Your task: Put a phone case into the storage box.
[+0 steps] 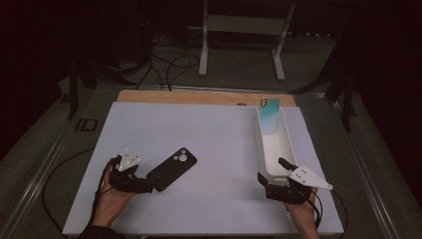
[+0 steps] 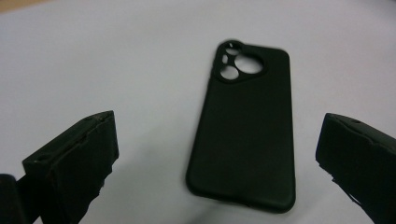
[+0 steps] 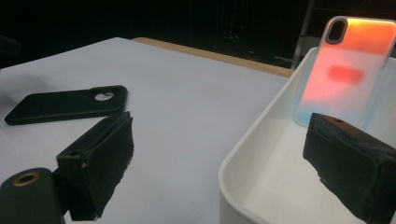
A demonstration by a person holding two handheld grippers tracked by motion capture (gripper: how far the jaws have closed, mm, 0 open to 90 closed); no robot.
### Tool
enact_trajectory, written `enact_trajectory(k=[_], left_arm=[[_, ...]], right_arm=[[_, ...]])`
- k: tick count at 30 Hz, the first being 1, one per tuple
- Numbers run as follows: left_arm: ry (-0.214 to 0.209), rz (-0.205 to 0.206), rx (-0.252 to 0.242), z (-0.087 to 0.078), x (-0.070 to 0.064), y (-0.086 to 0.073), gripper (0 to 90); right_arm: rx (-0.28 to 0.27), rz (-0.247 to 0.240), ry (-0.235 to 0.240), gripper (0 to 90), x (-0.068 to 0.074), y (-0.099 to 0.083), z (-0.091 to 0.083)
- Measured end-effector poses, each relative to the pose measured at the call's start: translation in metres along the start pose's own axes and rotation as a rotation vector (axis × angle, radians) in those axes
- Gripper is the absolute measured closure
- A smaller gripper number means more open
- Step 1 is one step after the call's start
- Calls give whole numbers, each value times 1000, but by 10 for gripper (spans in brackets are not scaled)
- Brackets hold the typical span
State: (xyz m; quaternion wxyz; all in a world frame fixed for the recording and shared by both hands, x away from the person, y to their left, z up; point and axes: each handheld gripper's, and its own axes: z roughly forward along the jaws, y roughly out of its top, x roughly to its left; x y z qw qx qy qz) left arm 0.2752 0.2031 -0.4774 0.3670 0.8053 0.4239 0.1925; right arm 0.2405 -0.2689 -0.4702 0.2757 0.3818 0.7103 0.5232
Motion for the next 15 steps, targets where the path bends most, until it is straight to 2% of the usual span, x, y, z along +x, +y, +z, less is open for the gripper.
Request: enact_trajectory(k=[2,3,12,15], left_arm=[[0,0,0,0,0,0,0],[-14,15,31,6,-1,3,0],[-46,48,91,23,-3,10,0],[-44,50,110,28,-4,11,0]], right_arm=[[0,0,0,86,0,0,0],[1,0,1,86,0,0,0],[7,-6,1,86,1,-1,1],[8,-4,2,86,1,-1,1]])
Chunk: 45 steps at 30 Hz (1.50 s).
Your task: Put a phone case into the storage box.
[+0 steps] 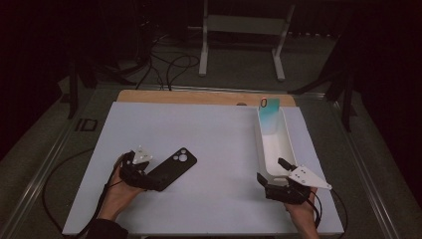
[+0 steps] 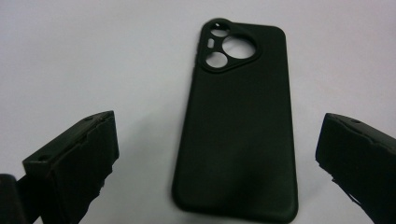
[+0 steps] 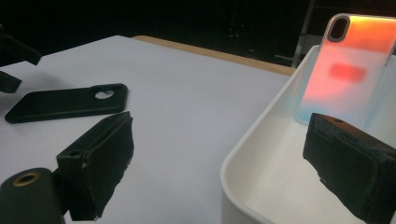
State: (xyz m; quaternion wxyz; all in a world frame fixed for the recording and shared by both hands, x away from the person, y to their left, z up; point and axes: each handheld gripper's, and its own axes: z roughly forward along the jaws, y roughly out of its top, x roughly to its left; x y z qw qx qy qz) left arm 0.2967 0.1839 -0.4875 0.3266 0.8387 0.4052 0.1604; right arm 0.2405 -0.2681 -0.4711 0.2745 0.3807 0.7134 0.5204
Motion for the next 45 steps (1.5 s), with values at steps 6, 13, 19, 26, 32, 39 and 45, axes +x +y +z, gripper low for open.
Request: enact_trajectory(k=[6,13,19,26,32,39,45], left_arm=[[-15,3,35,13,-1,6,0],[-35,3,70,26,-4,7,0],[-57,-2,101,36,-6,6,28],[-60,5,131,43,-8,5,55],[-48,21,161,47,-10,6,57],[-40,12,171,47,-11,7,80],[-36,9,176,46,-11,7,126]], right_arm=[[1,0,0,86,0,0,0],[2,9,3,86,0,-1,0],[4,6,3,86,0,-1,0],[4,8,1,86,-1,-1,1],[3,9,-1,87,-1,-1,0],[5,8,1,87,0,-1,1],[6,9,1,87,0,-1,1]])
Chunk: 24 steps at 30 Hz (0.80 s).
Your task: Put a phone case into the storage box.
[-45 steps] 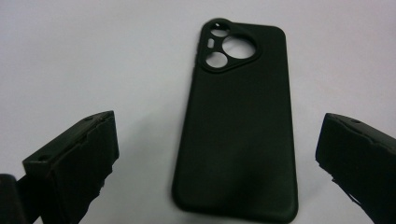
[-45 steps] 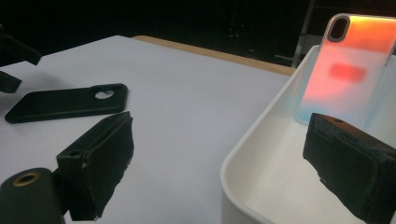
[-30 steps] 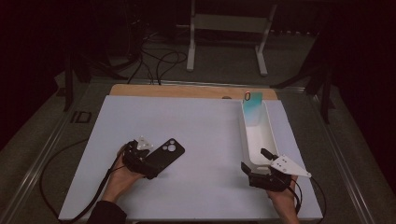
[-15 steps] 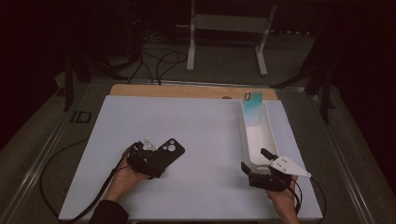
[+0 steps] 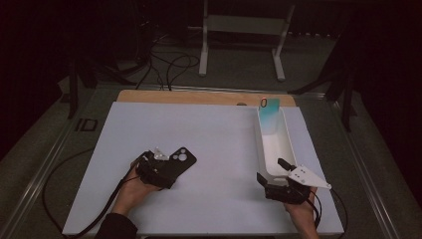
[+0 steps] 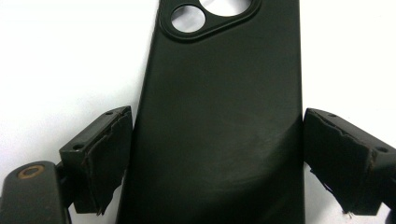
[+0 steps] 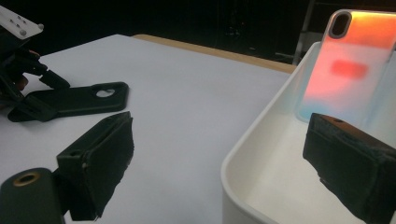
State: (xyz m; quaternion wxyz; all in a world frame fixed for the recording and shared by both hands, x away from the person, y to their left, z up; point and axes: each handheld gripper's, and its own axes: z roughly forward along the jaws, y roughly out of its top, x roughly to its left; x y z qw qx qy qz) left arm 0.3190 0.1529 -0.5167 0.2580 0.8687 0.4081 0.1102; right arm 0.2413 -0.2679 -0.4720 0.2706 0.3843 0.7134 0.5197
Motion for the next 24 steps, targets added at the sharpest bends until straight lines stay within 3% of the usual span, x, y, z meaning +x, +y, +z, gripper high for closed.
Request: enact_trajectory(k=[9,14,24], left_arm=[[6,-28,-16,-2,0,-1,158],[-23,-72,-53,-4,4,-3,164],[-9,-70,-146,-24,1,0,164]], right_arm=[[1,8,3,87,-1,1,0],[-3,30,7,87,-4,2,-1],[18,53,17,87,-7,6,0]])
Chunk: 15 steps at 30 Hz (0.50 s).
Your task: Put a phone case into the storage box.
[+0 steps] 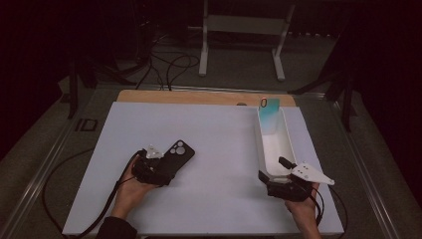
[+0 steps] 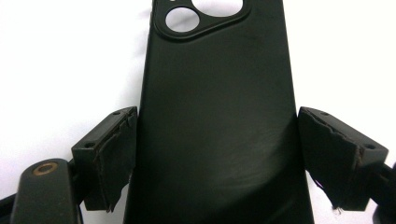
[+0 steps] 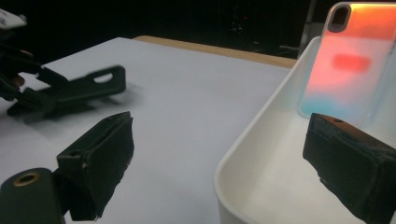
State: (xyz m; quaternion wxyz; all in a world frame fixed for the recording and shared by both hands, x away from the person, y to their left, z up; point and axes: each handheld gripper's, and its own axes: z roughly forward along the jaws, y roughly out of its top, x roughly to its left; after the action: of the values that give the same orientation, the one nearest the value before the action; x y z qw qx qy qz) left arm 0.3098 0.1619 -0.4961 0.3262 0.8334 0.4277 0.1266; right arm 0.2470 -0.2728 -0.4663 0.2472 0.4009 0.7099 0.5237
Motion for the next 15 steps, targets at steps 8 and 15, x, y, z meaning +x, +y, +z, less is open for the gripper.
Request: enact_trajectory(k=[8,15], left_arm=[[6,18,-43,-13,-4,9,163],[12,28,-76,-24,-6,18,163]], right_arm=[[27,22,9,86,-3,4,1],[42,43,13,86,-6,13,1]])
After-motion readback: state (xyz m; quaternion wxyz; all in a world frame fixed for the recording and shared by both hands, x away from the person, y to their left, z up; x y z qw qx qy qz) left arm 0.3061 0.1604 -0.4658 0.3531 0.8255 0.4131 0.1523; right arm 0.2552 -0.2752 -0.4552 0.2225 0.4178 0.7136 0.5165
